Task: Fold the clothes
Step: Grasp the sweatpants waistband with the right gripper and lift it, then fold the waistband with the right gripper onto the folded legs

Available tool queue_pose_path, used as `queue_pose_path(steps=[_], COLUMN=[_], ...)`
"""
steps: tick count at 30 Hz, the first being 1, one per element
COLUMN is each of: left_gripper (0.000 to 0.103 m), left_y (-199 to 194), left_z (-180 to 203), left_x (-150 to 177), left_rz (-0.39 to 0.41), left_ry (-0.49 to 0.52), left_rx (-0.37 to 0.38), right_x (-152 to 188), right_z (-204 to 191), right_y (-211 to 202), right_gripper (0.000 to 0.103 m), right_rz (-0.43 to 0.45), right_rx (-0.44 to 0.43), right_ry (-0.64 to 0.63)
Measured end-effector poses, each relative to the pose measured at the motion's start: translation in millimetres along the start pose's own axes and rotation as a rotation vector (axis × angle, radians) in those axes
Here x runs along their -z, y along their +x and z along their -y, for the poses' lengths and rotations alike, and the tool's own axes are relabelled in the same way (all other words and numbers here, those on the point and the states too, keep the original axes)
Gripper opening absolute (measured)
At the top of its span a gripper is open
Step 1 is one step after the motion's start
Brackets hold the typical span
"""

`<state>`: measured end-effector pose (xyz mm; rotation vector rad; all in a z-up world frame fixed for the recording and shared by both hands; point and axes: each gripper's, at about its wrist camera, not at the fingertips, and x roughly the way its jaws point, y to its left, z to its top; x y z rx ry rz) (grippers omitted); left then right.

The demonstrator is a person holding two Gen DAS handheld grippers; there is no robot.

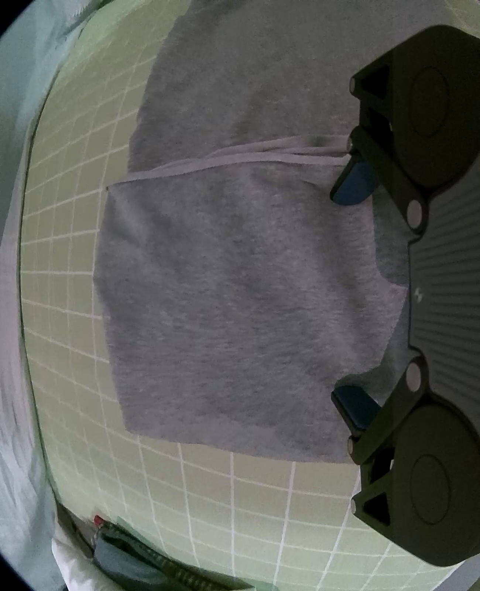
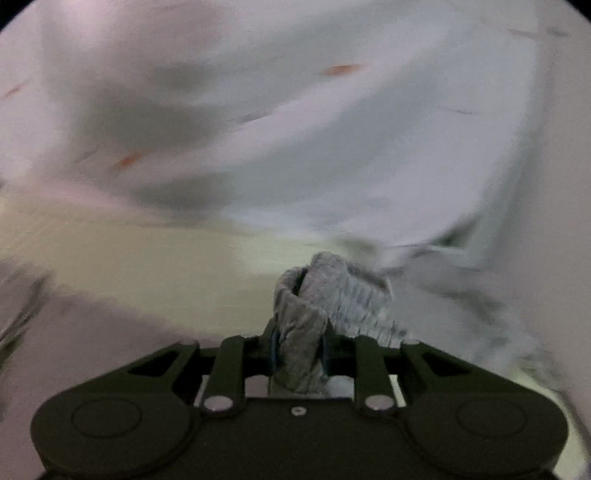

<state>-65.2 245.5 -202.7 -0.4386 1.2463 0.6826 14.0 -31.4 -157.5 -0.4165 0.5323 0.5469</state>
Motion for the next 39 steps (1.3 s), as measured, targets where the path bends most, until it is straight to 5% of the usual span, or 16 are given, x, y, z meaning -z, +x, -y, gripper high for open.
queue_pose_path(steps=[4, 6, 9, 23, 26, 32, 39], left_gripper=[0.103, 0.103, 0.103, 0.103, 0.103, 0.103, 0.103], left_y=[-1, -1, -1, -4, -5, -7, -7], left_z=[1, 2, 3, 3, 5, 5, 3], left_x=[1, 2, 4, 2, 3, 7, 8], left_rz=[0.012, 0.019, 0.019, 0.023, 0.025, 0.035, 0.044], left_ry=[0.013, 0.015, 0.003, -0.018, -0.026, -0.036, -0.035], left_rx=[-0.006, -0.007, 0.004, 0.006, 0.005, 0.004, 0.002], right_x=[26, 22, 6, -5, -2, -1, -19], right_z=[-46, -48, -49, -62, -53, -24, 3], right_y=[20, 9, 3, 90, 87, 67, 41], right_gripper=[0.039, 0.061, 0.077, 0.089, 0.078, 0.019, 0.013], right_rz=[-0.219, -0.196, -0.135, -0.275, -0.269, -0.200, -0.126], right_rx=[-0.126, -0.125, -0.110, -0.002, -0.035, -0.040, -0.035], right_ry=[0.001, 0.041, 0.049, 0.147, 0.201, 0.334, 0.462])
